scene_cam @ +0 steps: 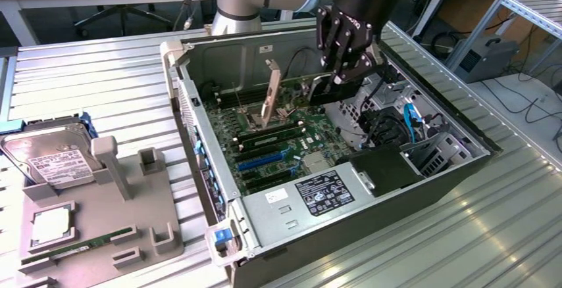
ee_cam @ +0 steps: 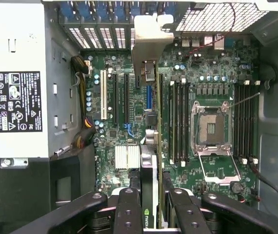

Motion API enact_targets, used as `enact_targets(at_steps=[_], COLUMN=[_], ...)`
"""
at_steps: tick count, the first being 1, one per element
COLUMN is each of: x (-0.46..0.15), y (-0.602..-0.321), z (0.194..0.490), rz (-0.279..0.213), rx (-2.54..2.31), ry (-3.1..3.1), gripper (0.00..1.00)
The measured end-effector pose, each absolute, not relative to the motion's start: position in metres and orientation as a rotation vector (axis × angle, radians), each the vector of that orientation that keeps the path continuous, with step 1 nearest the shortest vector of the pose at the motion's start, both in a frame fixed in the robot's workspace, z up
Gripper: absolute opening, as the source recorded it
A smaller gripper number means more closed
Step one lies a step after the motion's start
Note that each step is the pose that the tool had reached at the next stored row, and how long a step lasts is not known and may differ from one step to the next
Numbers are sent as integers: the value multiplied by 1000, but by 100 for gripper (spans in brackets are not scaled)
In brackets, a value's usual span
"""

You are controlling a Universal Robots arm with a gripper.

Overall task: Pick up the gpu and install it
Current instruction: 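Insert the gpu into the slot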

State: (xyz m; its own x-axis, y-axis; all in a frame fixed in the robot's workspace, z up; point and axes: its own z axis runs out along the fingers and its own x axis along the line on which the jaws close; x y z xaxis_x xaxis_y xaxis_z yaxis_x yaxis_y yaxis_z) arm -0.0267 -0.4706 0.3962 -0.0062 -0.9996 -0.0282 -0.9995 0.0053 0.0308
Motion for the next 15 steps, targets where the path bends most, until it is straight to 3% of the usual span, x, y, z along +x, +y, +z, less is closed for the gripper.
enact_targets(at_steps=[15], x=[-35], y=[-470], z=[386], rz=[-66], rx=[2214], ry=[-2226], gripper=[27])
